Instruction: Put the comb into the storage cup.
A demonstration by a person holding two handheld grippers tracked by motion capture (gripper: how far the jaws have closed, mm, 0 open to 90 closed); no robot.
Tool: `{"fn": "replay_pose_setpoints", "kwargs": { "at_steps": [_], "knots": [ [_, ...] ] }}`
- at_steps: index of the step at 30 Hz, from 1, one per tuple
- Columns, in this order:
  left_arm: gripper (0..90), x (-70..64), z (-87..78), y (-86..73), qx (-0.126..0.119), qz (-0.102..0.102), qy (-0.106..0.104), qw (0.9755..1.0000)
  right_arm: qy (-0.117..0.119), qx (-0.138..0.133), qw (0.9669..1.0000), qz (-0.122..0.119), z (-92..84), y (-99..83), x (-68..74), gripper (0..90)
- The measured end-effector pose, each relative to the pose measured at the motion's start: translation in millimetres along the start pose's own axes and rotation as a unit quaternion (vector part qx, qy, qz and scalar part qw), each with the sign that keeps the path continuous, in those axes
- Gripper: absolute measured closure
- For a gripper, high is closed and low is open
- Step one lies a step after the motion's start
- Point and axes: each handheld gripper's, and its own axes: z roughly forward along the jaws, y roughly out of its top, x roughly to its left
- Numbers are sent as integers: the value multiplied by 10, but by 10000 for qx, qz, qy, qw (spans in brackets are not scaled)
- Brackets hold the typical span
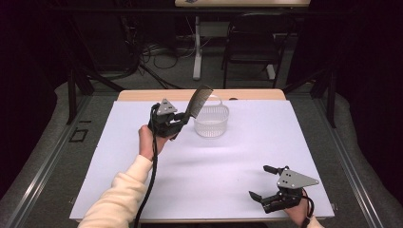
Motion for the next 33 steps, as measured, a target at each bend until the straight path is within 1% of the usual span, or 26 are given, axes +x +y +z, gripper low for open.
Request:
{"fn": "replay_pose_setpoints", "kwargs": {
  "at_steps": [3, 4, 6, 10, 13, 14, 17, 18, 22, 24, 26, 28, 29, 33],
  "knots": [
    [721, 11, 7, 31, -9, 5, 16, 10000, 5, -32, 10000, 37, -4, 1, 5, 5],
    [721, 13, 10, 42, -20, 1, 22, 10000, 4, -42, 10000, -2, -3, 3, 2, 6],
    [721, 21, 13, 62, -20, 26, 33, 10000, 9, -7, 10000, 6, 0, -1, 0, 5],
    [721, 30, 22, 95, -40, 24, 47, 10000, 7, -41, 10000, 24, -1, 2, 3, 5],
    [721, 36, 35, 111, -55, 3, 63, 10000, 2, -13, 10000, 24, -1, -2, -2, 5],
    [721, 42, 35, 118, -34, 29, 65, 10000, 4, -29, 10000, 43, -2, -1, 1, 5],
    [721, 50, 41, 136, -53, 18, 71, 10000, 10, -25, 10000, -10, 3, 0, -2, 6],
    [721, 57, 42, 143, -44, 37, 74, 10000, 19, -19, 10000, 29, 7, -3, -1, 6],
    [721, 67, 55, 169, -57, 41, 89, 9999, 18, -32, 10000, 11, 5, 0, -3, 5],
    [722, 70, 63, 179, -64, 31, 95, 9999, 20, 2, 10000, 26, 6, -3, -5, 6],
    [721, 72, 73, 190, -60, 36, 89, 9999, 20, -21, 10000, 65, 5, -3, -1, 6],
    [721, 72, 84, 201, -57, 54, 95, 9999, 19, -39, 10000, 8, 7, -1, -5, 6],
    [722, 73, 90, 205, -63, 41, 90, 9999, 23, -4, 10000, 22, 6, -3, -4, 5],
    [721, 77, 104, 220, -65, 52, 94, 9999, 15, -20, 10000, 43, 2, -2, -5, 5]
  ]
}}
